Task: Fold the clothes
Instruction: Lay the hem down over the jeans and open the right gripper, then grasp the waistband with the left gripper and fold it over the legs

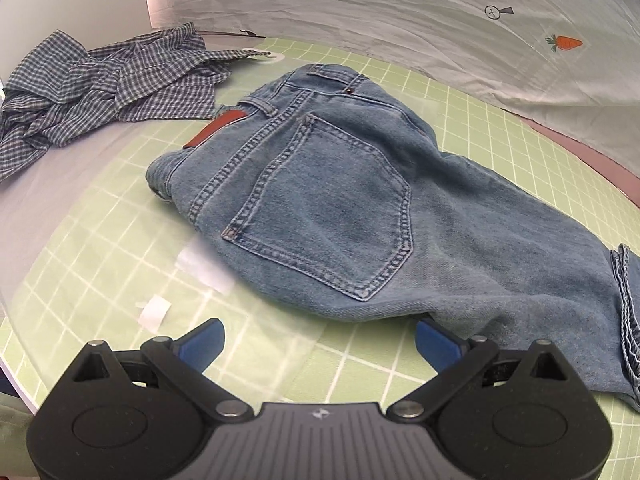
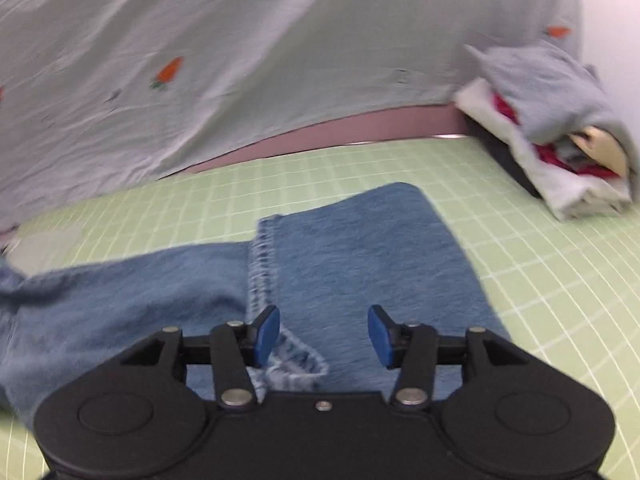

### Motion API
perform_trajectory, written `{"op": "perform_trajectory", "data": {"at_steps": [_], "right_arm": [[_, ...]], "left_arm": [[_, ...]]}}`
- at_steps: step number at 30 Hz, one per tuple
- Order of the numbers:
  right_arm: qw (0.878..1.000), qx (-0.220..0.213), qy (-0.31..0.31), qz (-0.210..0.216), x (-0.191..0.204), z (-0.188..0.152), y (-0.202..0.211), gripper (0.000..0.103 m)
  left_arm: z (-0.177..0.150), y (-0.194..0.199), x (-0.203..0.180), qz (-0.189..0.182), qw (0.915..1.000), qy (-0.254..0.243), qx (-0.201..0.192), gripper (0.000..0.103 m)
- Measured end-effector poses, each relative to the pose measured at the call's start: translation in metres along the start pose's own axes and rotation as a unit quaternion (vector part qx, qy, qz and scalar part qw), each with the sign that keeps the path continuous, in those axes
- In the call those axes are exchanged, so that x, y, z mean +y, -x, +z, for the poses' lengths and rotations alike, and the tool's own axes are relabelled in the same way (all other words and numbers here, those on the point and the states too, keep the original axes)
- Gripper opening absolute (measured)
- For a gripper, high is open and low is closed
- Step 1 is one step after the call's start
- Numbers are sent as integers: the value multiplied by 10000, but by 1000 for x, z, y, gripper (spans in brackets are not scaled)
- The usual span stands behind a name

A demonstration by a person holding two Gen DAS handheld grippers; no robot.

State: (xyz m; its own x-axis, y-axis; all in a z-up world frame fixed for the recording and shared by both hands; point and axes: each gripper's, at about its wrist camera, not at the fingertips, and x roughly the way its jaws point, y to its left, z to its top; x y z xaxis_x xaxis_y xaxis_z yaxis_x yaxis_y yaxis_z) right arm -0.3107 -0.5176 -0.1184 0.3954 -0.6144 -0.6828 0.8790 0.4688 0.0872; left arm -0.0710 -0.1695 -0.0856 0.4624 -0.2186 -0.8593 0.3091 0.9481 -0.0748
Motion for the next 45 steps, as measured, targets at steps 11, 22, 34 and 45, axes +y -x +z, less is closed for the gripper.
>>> {"op": "perform_trajectory", "data": {"at_steps": [11,22,34,45], "right_arm": [[9910,227,1290,-278,60,-39,0,42],[9978,236,589,-210,31,-8,20,89],[9968,545,230,-539,9,4,-4,89],[9931,701,71,-940,6,3,-12,89]], "left_arm": [[11,-11,28,65,9996,256,29,101],[30,-36,76,170,9901,1392,-20,101],[76,-80,116,137,9655,2587,-277,101],[99,-88,123,-225,9631,2559,-800,24]]}}
